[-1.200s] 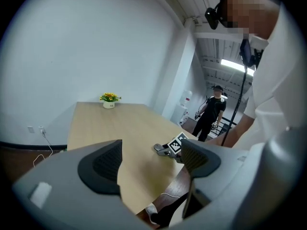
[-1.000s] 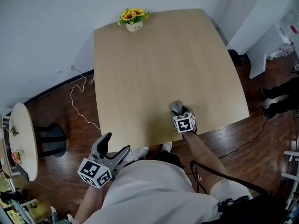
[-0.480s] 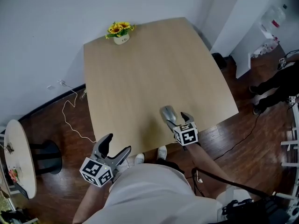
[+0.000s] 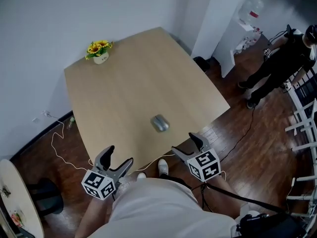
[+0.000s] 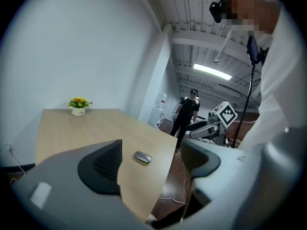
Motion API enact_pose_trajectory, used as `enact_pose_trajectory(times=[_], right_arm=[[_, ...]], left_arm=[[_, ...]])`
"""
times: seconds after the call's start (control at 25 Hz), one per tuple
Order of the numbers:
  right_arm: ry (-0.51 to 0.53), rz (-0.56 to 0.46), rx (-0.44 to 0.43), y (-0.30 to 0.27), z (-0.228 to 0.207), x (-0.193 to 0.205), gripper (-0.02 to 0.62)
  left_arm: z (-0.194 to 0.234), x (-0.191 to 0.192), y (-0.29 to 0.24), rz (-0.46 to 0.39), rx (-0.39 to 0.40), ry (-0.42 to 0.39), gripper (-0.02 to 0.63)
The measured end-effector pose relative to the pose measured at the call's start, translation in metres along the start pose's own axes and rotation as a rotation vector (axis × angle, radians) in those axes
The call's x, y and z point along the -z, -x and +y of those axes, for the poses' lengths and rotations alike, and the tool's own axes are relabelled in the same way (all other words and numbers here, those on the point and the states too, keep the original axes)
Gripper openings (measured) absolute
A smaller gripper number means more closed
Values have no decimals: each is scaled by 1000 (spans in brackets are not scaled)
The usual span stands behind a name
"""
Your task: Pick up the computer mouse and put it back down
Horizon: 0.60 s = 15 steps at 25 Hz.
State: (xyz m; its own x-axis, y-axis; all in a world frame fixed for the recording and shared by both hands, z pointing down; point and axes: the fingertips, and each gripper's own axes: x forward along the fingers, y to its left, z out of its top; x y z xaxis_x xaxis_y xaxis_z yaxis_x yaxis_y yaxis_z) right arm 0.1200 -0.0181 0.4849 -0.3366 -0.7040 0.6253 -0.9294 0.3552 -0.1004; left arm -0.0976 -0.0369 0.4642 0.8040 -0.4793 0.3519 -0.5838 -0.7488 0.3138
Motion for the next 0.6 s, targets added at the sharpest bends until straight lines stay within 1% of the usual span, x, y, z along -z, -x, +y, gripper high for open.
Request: enact_pose_trajectory(times=[0.16,0.28,0.44,0.6], right_arm=[[-8,-51,52,40,16,-3,373],[-19,-85,75,59,30,-5,373],[-54,-101,105,71,43,5,370],[-87,-105,130,75,54,16,363]], left_arm=[[-9,4,-1,7,63,-29,359],[-17,5,1,12,102,-48,359],[-26,9,5,19,142,-65,359],[-25,15,15,31,166,-77,359]])
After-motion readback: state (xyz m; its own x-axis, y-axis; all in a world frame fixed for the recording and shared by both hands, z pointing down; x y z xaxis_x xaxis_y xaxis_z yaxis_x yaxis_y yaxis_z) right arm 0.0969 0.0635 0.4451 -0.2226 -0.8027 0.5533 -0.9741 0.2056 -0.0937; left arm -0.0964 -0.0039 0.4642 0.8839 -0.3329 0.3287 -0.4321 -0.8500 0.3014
